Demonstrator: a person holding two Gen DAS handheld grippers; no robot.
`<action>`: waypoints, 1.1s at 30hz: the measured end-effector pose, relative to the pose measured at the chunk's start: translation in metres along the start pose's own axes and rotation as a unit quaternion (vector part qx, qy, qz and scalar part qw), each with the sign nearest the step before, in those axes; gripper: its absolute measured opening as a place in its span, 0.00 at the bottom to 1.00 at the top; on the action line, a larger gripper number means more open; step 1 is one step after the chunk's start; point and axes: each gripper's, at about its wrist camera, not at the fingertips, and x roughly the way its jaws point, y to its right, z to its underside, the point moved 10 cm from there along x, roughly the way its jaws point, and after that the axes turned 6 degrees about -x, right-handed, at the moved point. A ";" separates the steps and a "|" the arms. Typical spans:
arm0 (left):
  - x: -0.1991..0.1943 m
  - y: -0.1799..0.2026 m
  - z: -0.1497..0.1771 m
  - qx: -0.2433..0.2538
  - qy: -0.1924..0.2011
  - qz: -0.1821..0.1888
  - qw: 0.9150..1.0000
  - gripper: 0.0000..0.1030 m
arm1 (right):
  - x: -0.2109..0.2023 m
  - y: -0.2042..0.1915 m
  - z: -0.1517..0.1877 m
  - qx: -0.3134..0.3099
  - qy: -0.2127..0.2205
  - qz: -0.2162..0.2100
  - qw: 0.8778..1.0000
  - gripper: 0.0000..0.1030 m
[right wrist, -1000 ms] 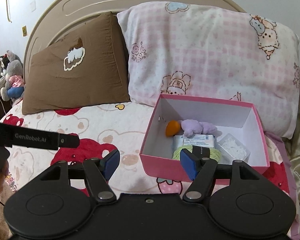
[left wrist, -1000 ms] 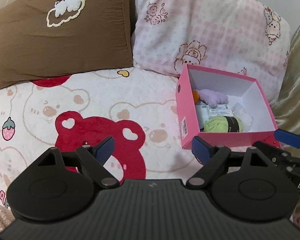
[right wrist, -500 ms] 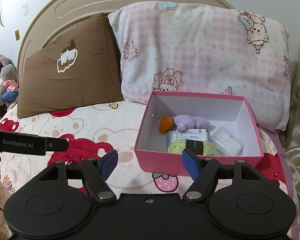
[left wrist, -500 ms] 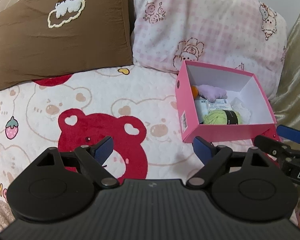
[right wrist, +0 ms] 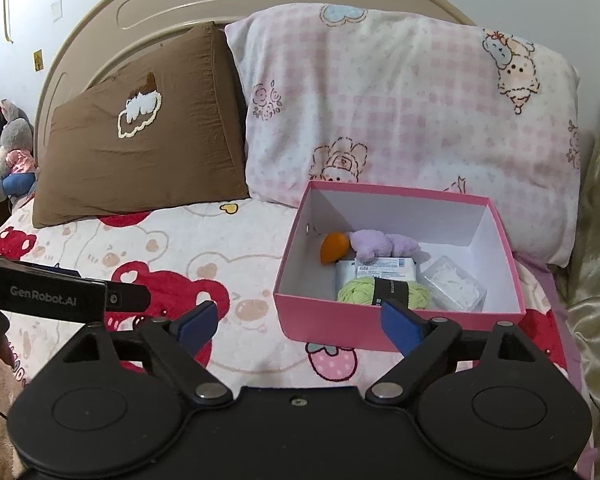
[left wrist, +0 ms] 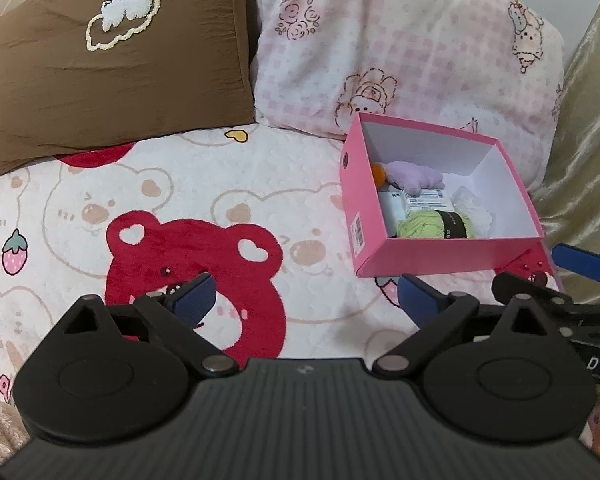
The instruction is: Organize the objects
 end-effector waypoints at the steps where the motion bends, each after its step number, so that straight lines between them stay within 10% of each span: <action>1: 0.000 0.000 0.000 0.001 0.001 -0.001 1.000 0.98 | 0.000 0.000 0.000 0.002 -0.001 0.000 1.000 0.90; 33: 0.010 -0.013 0.010 -0.006 -0.051 -0.047 0.998 1.00 | 0.002 0.009 0.007 0.020 -0.046 0.032 0.998 1.00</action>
